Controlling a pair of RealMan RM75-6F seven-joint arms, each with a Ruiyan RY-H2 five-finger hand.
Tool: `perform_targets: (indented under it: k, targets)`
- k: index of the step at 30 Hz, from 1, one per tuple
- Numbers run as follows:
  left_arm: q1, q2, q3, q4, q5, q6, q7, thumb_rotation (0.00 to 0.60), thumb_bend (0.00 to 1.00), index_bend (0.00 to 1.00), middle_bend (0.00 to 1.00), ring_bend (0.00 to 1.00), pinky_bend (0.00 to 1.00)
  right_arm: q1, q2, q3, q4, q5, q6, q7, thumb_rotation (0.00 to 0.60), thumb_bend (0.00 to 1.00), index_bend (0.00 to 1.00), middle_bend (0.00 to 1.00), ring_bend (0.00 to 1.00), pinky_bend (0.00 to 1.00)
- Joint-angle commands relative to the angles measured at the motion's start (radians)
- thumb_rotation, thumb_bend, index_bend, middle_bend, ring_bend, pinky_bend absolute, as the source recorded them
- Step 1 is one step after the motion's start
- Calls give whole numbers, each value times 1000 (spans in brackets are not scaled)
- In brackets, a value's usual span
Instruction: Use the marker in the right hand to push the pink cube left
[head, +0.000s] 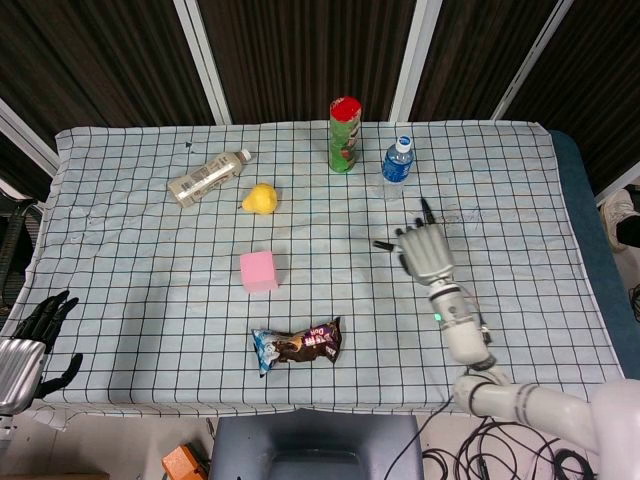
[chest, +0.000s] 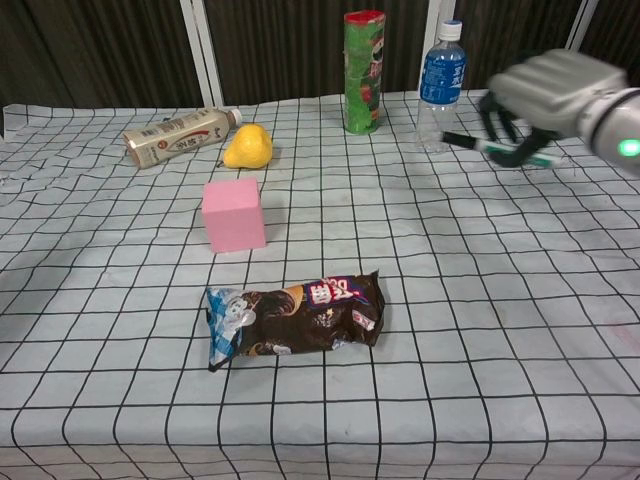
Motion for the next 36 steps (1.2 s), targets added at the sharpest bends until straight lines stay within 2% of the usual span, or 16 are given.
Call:
perform_targets:
  k: [1, 5, 14, 18, 20, 23, 25, 27, 30, 32, 34, 35, 36]
  targets:
    - [-6, -5, -2, -8, -8, -14, 17, 600, 403, 0, 0, 0, 199, -92, 96, -74, -1, 0, 12, 29, 600, 503, 973, 697, 449, 188]
    - [-13, -8, -5, -15, -14, -28, 33, 600, 403, 0, 0, 0, 199, -112, 72, -98, 96, -8, -30, 86, 600, 503, 973, 697, 449, 189]
    - [-17, -10, -7, -17, -19, -37, 40, 600, 403, 0, 0, 0, 198, -105, -66, -116, 316, -71, -104, 182, 600, 503, 955, 697, 449, 189]
    - [-17, -9, -6, -14, -17, -36, 35, 600, 403, 0, 0, 0, 199, -103, -88, -112, 347, -95, -112, 208, 600, 501, 806, 693, 438, 189]
    - [-18, -9, -5, -14, -14, -36, 35, 600, 403, 0, 0, 0, 199, -104, -85, -107, 342, -92, -123, 212, 600, 500, 679, 651, 407, 185]
    - [-18, -8, -2, -13, -9, -34, 32, 600, 403, 0, 0, 0, 198, -108, -58, -92, 293, -69, -156, 230, 600, 500, 516, 565, 359, 157]
    - [-17, -8, -2, -13, -8, -32, 31, 600, 403, 0, 0, 0, 199, -113, -34, -85, 258, -67, -153, 237, 600, 500, 447, 533, 342, 144]
    - [-16, -8, -2, -13, -8, -31, 32, 600, 403, 0, 0, 0, 199, -119, -11, -80, 224, -60, -154, 245, 600, 499, 395, 507, 327, 134]
    - [-16, -8, -1, -14, -7, -30, 32, 600, 403, 0, 0, 0, 198, -123, 3, -77, 201, -56, -156, 249, 600, 500, 362, 480, 313, 127]
    - [-15, -8, -1, -14, -7, -29, 35, 600, 403, 0, 0, 0, 198, -135, 35, -69, 149, -53, -145, 271, 600, 500, 334, 441, 294, 120]
    - [-15, -9, -1, -16, -7, -28, 41, 600, 403, 0, 0, 0, 198, -163, 104, -65, 40, -79, -97, 312, 600, 500, 300, 385, 259, 112]
    - [-13, -10, -1, -18, -6, -24, 45, 600, 404, 0, 0, 0, 198, -218, 173, -59, -85, -123, 7, 379, 600, 500, 286, 365, 243, 107]
    - [-11, -11, -1, -18, -6, -20, 49, 600, 403, 0, 0, 0, 198, -272, 248, -83, -195, -177, 84, 415, 600, 500, 253, 323, 204, 94]
